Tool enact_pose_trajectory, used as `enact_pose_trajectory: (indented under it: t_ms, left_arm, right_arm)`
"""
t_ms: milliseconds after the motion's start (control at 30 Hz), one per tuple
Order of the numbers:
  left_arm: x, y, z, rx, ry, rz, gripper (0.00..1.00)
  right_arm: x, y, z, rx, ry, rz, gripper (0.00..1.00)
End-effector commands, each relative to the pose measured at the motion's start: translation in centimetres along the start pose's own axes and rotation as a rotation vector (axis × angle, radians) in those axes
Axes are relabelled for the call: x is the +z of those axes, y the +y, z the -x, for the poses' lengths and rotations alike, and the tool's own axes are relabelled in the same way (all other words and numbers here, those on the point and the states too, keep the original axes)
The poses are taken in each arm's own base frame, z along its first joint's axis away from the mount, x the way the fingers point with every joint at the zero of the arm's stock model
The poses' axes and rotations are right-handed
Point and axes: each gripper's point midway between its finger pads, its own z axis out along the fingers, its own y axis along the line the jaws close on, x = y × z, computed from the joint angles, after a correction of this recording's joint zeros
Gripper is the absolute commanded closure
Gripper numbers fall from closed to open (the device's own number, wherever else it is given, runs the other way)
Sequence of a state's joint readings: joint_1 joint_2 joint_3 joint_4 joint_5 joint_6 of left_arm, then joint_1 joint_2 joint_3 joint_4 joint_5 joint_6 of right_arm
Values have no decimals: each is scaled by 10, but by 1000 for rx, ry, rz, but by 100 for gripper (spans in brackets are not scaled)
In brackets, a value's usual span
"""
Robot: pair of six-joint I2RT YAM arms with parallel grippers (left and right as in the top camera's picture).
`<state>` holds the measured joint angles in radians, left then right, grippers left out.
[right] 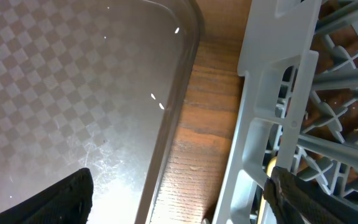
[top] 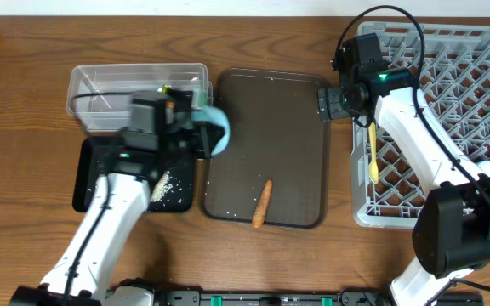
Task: Sort waste into correct bins and load items into the dishwasher rack
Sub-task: 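Bring the emptied bowl back over the brown tray with the left gripper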
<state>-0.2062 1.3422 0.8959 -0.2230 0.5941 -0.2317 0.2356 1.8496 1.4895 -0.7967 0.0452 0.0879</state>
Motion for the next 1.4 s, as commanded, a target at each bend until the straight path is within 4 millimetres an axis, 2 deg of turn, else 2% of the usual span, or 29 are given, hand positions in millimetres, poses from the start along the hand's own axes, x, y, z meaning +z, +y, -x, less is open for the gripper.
enact_pose_trajectory:
  t_ms: [0,167,267,400,533,667,767,833,967,1133,1267,1367]
  left_arm:
    - [16,5,23,114,-107,189,94]
    - [53,-19,33,208,-186,182,94]
    - [82,-26,27,237,-187,144,94]
    - [116,-27,13,258,-169,118,94]
    - [140,-25,3,270,-166,101,94]
    - [154,-22,-10,275,-137,99,94]
    - [159,-21,-18,277,-116,100,92]
    - [161,-24,-23,281,-105,96,87]
    - [162,-29,-25,290,-104,85,83]
    - [158,-32,-21,290,-113,82,59]
    - [139,-36,-6,283,-137,89,57]
    - [117,-28,-2,257,-111,127,56]
  right_arm:
    - [-11,-8,7,24,-32,-10,13]
    - [-50,-21,32,54,-146,-18,13]
    - [-76,-35,44,88,-217,-27,13]
    - [-106,-54,50,128,-289,-45,13]
    - [-119,-62,50,144,-317,-47,12]
    - [-119,-61,48,143,-307,-45,12]
    - [-118,-61,47,142,-304,-44,12]
    - [-118,-60,47,141,-304,-41,12]
    - [-118,-60,47,141,-303,-41,12]
    - [-118,-60,47,141,-303,-41,10]
    - [-117,-51,47,129,-301,10,8]
    - [-113,-39,47,91,-290,76,8]
